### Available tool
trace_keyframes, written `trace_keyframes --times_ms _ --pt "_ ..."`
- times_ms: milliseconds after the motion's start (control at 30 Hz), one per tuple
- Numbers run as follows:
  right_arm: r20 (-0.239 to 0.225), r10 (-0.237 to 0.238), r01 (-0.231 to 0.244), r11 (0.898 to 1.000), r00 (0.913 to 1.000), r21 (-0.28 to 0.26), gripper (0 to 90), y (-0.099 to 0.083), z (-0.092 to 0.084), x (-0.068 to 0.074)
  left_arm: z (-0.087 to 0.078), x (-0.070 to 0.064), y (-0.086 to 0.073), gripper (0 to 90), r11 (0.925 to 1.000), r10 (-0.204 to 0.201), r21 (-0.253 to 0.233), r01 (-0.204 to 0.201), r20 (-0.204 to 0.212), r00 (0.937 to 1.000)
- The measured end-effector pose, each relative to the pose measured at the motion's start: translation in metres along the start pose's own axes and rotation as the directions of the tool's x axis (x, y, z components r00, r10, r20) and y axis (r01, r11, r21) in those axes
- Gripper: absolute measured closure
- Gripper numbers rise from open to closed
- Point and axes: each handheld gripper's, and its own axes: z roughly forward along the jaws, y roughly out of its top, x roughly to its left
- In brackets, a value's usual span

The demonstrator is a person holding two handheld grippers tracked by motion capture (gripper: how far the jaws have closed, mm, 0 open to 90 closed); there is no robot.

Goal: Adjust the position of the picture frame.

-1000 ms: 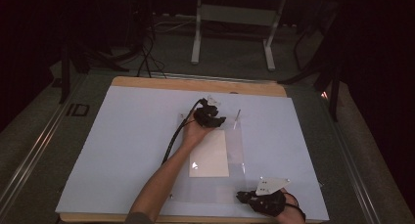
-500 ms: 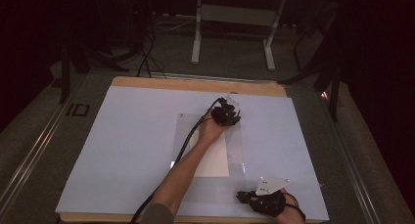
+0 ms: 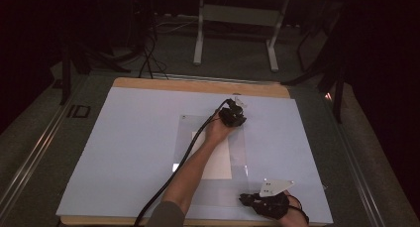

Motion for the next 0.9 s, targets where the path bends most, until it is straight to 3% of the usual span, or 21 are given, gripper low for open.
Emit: trace_keyframes --times_ms 200,300,500,567,633,833,867,900 --pt "-0.005 0.038 -0.038 0.999 0.9993 -0.024 82.5 -0.001 -0.002 0.0 -0.001 -0.002 0.002 85.1 0.9975 0.069 0.017 -0.069 -0.02 0.9974" --pt "-0.013 0.075 -0.075 0.996 0.9971 -0.047 82.3 -0.001 -0.003 -0.002 -0.004 -0.002 0.004 85.1 0.994 0.101 0.049 -0.098 -0.054 0.9934" --pt "-0.002 0.123 -0.122 0.988 0.9925 -0.091 80.9 -0.001 -0.009 -0.007 -0.026 0.013 0.006 84.6 0.9919 0.113 0.066 -0.108 -0.08 0.9903" --pt "0.013 0.136 -0.134 0.985 0.9906 -0.11 80.4 0.0 -0.012 -0.008 -0.037 0.023 0.004 84.7 0.9935 0.097 0.069 -0.091 -0.083 0.9918" --pt "0.024 0.156 -0.151 0.979 0.9875 -0.135 79.9 0.001 -0.015 -0.011 -0.047 0.034 0.001 85.1 0.9969 0.045 0.068 -0.041 -0.062 0.9971" --pt "0.017 0.178 -0.171 0.967 0.9839 -0.19 78.3 0.01 -0.023 -0.019 -0.075 0.052 -0.004 85.3 0.9983 0.008 0.058 -0.004 -0.074 0.9972" --pt "0.016 0.177 -0.171 0.966 0.9841 -0.195 78.1 0.012 -0.024 -0.02 -0.089 0.061 -0.006 85.3 0.9987 -0.02 0.045 0.024 -0.084 0.9963" --pt "0.024 0.176 -0.168 0.964 0.9841 -0.205 77.5 0.019 -0.027 -0.024 -0.095 0.065 -0.008 85.4 0.9986 -0.022 0.045 0.026 -0.091 0.9956"
